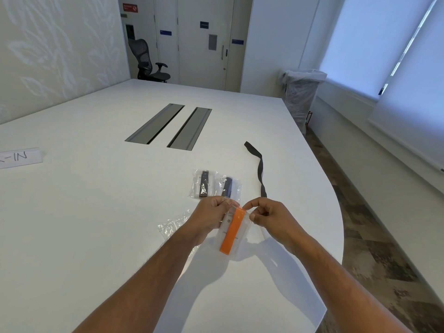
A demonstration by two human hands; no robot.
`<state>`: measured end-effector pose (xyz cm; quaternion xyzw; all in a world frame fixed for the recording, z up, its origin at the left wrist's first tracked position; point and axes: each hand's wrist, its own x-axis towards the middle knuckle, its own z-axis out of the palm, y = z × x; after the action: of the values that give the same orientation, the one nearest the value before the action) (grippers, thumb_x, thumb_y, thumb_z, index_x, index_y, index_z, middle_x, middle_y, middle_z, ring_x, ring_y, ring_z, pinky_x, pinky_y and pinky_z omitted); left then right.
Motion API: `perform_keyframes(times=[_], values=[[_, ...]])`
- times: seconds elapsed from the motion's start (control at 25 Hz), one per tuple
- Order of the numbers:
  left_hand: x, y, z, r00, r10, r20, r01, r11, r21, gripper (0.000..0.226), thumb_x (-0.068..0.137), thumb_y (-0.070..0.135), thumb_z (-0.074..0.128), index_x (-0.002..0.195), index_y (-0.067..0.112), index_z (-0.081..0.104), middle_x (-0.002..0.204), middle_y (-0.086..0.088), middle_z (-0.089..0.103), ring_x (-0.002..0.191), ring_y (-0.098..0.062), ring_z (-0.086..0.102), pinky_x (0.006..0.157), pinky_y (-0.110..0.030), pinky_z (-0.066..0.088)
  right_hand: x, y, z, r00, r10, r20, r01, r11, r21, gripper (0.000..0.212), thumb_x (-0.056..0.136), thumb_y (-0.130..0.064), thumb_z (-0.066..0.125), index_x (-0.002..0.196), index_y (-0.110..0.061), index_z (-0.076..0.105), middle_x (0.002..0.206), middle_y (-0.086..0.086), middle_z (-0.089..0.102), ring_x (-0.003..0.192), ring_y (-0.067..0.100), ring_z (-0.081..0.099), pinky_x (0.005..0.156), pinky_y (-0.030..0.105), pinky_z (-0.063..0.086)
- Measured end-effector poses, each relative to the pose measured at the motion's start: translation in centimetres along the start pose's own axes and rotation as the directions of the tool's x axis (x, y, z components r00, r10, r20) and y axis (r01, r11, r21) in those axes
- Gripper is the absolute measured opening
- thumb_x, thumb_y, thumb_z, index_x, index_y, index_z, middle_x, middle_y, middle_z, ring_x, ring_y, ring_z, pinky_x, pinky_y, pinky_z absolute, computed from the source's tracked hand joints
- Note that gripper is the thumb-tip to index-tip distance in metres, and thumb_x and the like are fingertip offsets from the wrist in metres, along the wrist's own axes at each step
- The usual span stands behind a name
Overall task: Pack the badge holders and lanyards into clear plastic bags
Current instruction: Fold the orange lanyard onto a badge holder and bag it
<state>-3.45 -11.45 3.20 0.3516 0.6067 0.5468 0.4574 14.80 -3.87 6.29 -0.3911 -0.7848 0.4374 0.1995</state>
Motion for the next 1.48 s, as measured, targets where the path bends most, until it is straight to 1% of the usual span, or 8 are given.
perform_keyframes(times=[0.16,0.36,0.52,0.68,0.84,0.96,1.2,1.48], values=[[0.3,-0.7,0.0,0.999,0.024,-0.027,-0.021,0.996,0.087,0.033,0.105,0.027,0.055,0.088,0.018,0.082,0.084,-0.005,0.081,0.074,-0.015,0.072,0.081,-0.040,0.062,0.3,1.3,-0.3,1.000,0.030,-0.009,-0.030,0.999,0.022,0.025,0.090,-0.004,0.073,0.095,-0.028,0.071,0.068,0.001,0.073,0.067,0.008,0.069,0.078,0.033,0.058],[0.7,-1.2,0.6,0.994,0.051,-0.096,-0.035,0.985,0.167,0.036,0.104,0.035,0.055,0.084,0.021,0.082,0.085,-0.018,0.077,0.069,-0.019,0.060,0.075,-0.040,0.058,0.8,1.8,-0.5,0.999,0.042,-0.025,-0.042,0.999,0.029,0.023,0.086,-0.002,0.076,0.095,-0.022,0.070,0.064,0.003,0.069,0.062,0.007,0.066,0.078,0.036,0.059],[0.9,-0.7,-0.3,0.997,-0.072,0.031,0.067,0.989,0.130,0.024,0.099,0.036,0.065,0.101,0.015,0.078,0.077,0.000,0.072,0.066,-0.013,0.061,0.069,-0.031,0.056,1.3,2.0,-1.1,0.992,0.087,-0.095,-0.078,0.993,0.094,0.019,0.088,-0.003,0.074,0.095,-0.021,0.071,0.077,0.016,0.071,0.065,0.010,0.066,0.068,0.024,0.054],[1.3,-1.2,-1.1,0.976,-0.145,0.164,0.097,0.958,0.270,0.024,0.089,0.011,0.079,0.110,0.009,0.068,0.079,0.000,0.060,0.069,-0.015,0.055,0.071,-0.028,0.053,2.3,2.3,-2.0,0.967,0.152,-0.203,-0.118,0.978,0.172,0.013,0.089,-0.007,0.074,0.095,-0.018,0.071,0.068,-0.005,0.073,0.072,0.015,0.066,0.067,0.025,0.052],[3.2,-1.0,-0.3,0.995,-0.075,0.063,0.057,0.966,0.253,0.020,0.085,0.001,0.078,0.101,0.007,0.068,0.081,-0.001,0.056,0.075,-0.014,0.058,0.062,-0.023,0.058,2.9,3.0,-2.4,0.956,0.142,-0.257,-0.091,0.975,0.201,0.019,0.093,-0.010,0.068,0.109,-0.020,0.069,0.094,-0.001,0.075,0.088,0.018,0.069,0.077,0.030,0.057],[5.5,-0.9,-0.1,0.999,-0.035,-0.034,0.044,0.957,0.287,0.023,0.084,0.003,0.079,0.100,-0.010,0.068,0.086,-0.011,0.061,0.075,-0.020,0.060,0.064,-0.026,0.060,2.8,4.2,-2.6,0.945,0.168,-0.282,-0.102,0.967,0.235,0.022,0.095,-0.011,0.066,0.112,-0.025,0.066,0.103,-0.006,0.071,0.092,0.013,0.068,0.066,0.022,0.054],[9.1,0.7,1.6,0.987,0.022,-0.157,0.035,0.935,0.353,0.024,0.074,0.004,0.080,0.077,0.008,0.057,0.072,-0.013,0.053,0.067,-0.024,0.057,0.068,-0.038,0.048,2.4,7.7,-4.2,0.929,0.218,-0.297,-0.154,0.962,0.226,0.019,0.096,-0.017,0.065,0.100,-0.035,0.066,0.104,-0.011,0.070,0.092,0.015,0.068,0.067,0.024,0.056],[11.4,1.5,3.4,0.966,0.149,-0.213,0.048,0.702,0.711,0.024,0.076,0.019,0.079,0.069,0.007,0.059,0.069,-0.012,0.061,0.068,-0.029,0.062,0.062,-0.036,0.052,2.0,10.2,-5.6,0.949,0.236,-0.208,-0.222,0.971,0.090,0.029,0.090,-0.019,0.073,0.116,-0.029,0.065,0.107,-0.007,0.068,0.095,0.009,0.066,0.076,0.024,0.053]])
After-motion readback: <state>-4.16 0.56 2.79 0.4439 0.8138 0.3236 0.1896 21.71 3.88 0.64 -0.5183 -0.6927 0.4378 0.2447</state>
